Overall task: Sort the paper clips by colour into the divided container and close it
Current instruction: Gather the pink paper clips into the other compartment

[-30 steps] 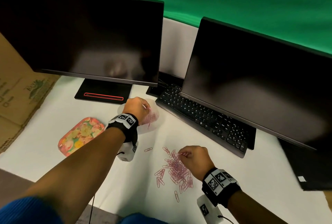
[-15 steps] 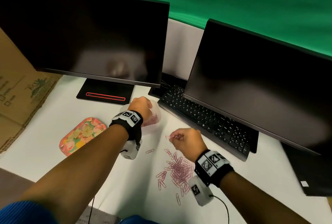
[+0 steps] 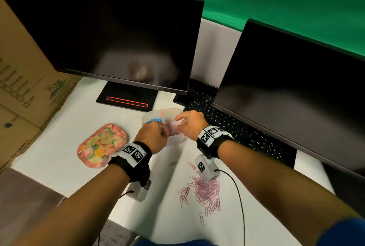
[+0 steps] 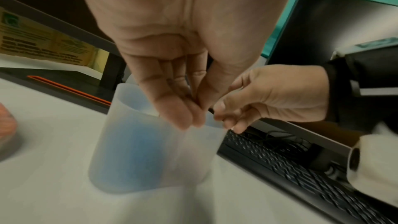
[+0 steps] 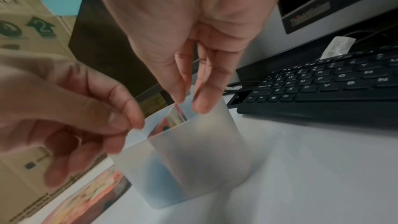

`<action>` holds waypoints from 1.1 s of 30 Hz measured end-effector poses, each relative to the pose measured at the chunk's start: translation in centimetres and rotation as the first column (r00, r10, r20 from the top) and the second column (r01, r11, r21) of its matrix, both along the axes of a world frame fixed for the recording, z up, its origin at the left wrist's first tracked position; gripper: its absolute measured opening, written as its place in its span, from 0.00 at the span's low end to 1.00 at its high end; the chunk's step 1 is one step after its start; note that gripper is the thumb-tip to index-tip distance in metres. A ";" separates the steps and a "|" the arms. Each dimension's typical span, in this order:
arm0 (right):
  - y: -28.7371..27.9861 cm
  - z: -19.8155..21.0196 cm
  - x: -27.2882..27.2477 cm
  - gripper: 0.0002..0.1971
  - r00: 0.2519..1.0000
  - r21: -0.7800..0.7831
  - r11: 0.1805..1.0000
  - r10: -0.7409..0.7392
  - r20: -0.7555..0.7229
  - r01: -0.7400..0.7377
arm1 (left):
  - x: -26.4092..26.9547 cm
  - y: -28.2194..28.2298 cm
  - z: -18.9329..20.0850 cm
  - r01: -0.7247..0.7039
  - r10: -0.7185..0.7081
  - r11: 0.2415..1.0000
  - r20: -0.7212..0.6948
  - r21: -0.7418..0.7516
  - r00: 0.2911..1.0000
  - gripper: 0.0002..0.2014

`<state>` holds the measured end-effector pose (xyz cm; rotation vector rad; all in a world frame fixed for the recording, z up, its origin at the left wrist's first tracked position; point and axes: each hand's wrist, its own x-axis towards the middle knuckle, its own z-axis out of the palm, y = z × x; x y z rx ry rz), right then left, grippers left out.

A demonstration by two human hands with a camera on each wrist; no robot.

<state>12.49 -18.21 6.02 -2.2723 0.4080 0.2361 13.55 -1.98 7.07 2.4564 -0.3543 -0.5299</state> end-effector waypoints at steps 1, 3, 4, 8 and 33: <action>-0.6 -0.1 -0.8 0.10 0.999 -0.004 1.000 -0.003 0.032 0.003 | -0.4 0.0 -0.4 0.055 -0.055 0.998 -0.001 0.027 0.998 0.11; -2.1 -0.6 -3.0 0.10 0.998 -0.071 0.997 -0.006 0.066 0.011 | -1.5 -0.2 -1.6 0.178 -0.179 0.977 -0.006 0.116 0.984 0.11; -2.9 -1.1 -4.5 0.11 0.999 -0.141 0.990 0.013 0.044 -0.006 | -2.2 -0.5 -2.4 0.221 -0.219 0.963 -0.029 0.153 0.975 0.12; -4.5 -5.0 -10.8 0.25 0.952 -0.275 0.937 0.138 -0.274 -0.215 | -5.9 -1.4 -6.1 0.429 -0.378 0.847 -0.213 0.313 0.901 0.32; -3.5 -7.8 -20.0 0.18 0.952 -0.319 0.904 0.226 -0.206 -0.284 | -12.5 -6.3 -8.5 0.638 -0.652 0.726 -0.039 0.256 0.757 0.20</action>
